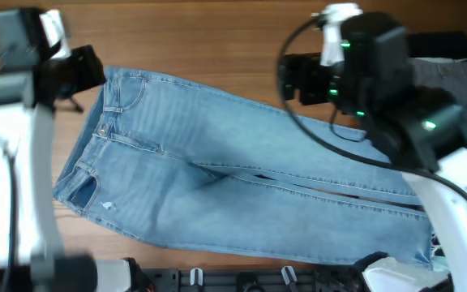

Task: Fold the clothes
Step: 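Pull the jeans leftward with both grippers and lay them flat on the table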

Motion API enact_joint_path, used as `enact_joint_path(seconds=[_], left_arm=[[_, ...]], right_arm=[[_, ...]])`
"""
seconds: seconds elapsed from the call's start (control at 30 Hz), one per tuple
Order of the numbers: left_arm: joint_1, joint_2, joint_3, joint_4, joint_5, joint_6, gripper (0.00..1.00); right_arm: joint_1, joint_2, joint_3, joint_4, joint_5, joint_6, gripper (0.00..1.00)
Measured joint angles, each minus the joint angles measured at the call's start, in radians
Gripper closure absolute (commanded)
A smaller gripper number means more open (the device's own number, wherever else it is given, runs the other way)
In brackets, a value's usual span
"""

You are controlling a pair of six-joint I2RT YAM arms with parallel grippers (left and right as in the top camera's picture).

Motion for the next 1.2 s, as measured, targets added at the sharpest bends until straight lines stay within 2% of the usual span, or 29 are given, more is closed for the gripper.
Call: enact_joint_path(seconds=[0.03, 0.1, 0.2, 0.4, 0.63, 0.8, 0.93, 1.0, 1.2], left_arm=[[0.000, 0.064, 0.000, 0.011, 0.008, 0.000, 0.96], [0.000, 0.177, -0.001, 0.023, 0.027, 0.005, 0.96], [0.000, 0.359, -0.002, 0.031, 0.046, 0.004, 0.96], [0.000, 0.573, -0.003, 0.091, 0.091, 0.004, 0.96], [0.018, 0.647, 0.027, 0.233, 0.135, -0.003, 0.96], [0.052, 0.687, 0.056, 0.337, 0.140, -0.097, 0.96], [0.159, 0.712, 0.075, 0.432, 0.179, -0.225, 0.96], [0.256, 0.723, 0.078, 0.465, 0.223, -0.289, 0.96], [0.490, 0.723, 0.079, 0.464, 0.286, -0.352, 0.96]], right_arm=[[-0.014, -0.008, 0.001, -0.014, -0.002, 0.008, 0.05], [-0.035, -0.011, 0.002, -0.042, -0.004, 0.015, 0.01], [-0.053, -0.004, 0.002, -0.099, -0.006, 0.030, 0.00], [-0.097, 0.027, 0.001, -0.136, -0.007, 0.106, 0.00], [-0.141, 0.123, 0.002, -0.167, -0.007, 0.150, 0.00], [-0.142, 0.223, 0.002, -0.210, 0.005, 0.151, 0.00], [-0.142, 0.314, 0.001, -0.214, 0.012, 0.153, 0.00], [-0.142, 0.365, 0.001, -0.210, 0.013, 0.154, 0.00], [-0.142, 0.507, -0.001, -0.201, 0.013, 0.154, 0.00]])
